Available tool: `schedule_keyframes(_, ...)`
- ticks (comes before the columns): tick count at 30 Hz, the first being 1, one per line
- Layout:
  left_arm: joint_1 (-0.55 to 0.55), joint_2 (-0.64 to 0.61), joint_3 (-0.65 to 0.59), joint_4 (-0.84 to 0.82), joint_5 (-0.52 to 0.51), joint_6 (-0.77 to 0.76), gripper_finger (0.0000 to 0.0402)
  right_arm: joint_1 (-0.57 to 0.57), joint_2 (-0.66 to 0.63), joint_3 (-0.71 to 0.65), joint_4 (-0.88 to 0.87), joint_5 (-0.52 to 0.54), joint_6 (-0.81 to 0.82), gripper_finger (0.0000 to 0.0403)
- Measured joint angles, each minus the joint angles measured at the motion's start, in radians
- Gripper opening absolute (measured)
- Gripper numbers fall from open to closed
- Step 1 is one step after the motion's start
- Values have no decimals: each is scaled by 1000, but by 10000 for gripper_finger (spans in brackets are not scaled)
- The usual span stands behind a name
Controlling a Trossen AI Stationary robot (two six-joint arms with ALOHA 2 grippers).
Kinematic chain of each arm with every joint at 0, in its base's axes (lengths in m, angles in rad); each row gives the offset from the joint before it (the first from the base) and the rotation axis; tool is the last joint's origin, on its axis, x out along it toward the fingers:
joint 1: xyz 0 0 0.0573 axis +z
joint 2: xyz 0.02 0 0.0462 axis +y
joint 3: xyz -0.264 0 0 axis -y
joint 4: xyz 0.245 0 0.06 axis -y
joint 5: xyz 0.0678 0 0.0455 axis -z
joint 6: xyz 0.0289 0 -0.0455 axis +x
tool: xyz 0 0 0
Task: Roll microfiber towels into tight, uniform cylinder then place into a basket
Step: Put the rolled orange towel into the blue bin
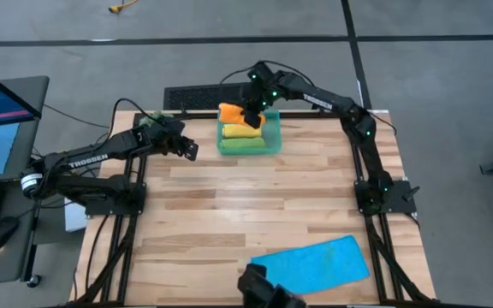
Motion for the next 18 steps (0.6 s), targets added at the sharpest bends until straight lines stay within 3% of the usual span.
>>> schedule_keyframes(11,0,0,0,0,9,0,0,41,35,-1,-108,29,-145,17)
schedule_keyframes(18,0,0,0,0,11,-6,0,45,54,2,-86,28,-149,15)
